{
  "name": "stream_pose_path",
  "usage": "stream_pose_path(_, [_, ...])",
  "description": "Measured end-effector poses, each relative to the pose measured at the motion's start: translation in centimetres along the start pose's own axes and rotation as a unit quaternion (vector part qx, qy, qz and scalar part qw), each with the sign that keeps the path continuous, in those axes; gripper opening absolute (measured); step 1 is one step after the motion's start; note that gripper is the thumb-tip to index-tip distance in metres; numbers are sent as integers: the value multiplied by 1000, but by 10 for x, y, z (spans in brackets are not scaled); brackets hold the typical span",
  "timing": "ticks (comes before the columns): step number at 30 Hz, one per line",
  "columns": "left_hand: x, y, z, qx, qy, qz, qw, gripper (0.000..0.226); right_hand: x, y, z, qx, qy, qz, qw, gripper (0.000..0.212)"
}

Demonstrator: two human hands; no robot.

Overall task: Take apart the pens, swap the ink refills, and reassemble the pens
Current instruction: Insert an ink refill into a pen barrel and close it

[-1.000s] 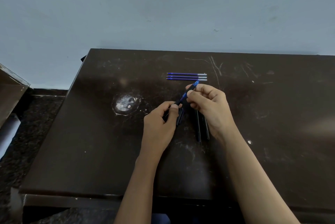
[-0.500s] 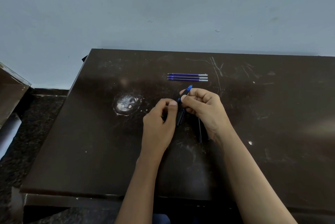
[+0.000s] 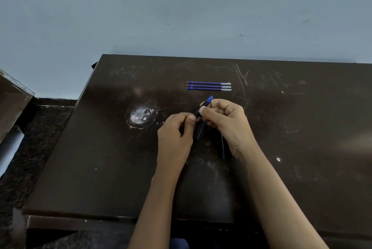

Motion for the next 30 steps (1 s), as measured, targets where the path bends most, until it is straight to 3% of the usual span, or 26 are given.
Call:
stream_pose_path(5, [3,1,-1,13,-10,-1,1000,7,0,0,0,-4,-4,4,1000,11])
stream_pose_path(9, [-2,4,1,19,-8,13,1000,19,0,1,0,2,-1,4,1000,11])
stream_pose_path(12, [-1,1,-2,3,14,-10,1000,4,-1,1,0,-3,1,0,1000,12])
stream_pose_path(16, [0,1,-1,4,9,13,1000,10,-1,2,-1,1,0,-3,1000,10])
stream_pose_path(20, [1,2,0,0,-14,23,1000,31,-1,1,-1,-10,3,2,1000,12])
stream_pose_path(25, [0,-1,-1,2,-2,9,1000,3,-2,-1,-1,-18,5,-7,1000,12])
stream_pose_path(30, [1,5,1,27,-39,34,998,27,-1,1,0,-7,7,-16,1000,8])
Point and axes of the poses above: each hand's wrist, its own z-axis away from the middle knuckle, its own y-axis out of the palm, x = y × z, the point moved 5 cm from there along -z, towards the middle knuckle, and after that the axes turned 5 degrees about x, right-handed, at the moved point
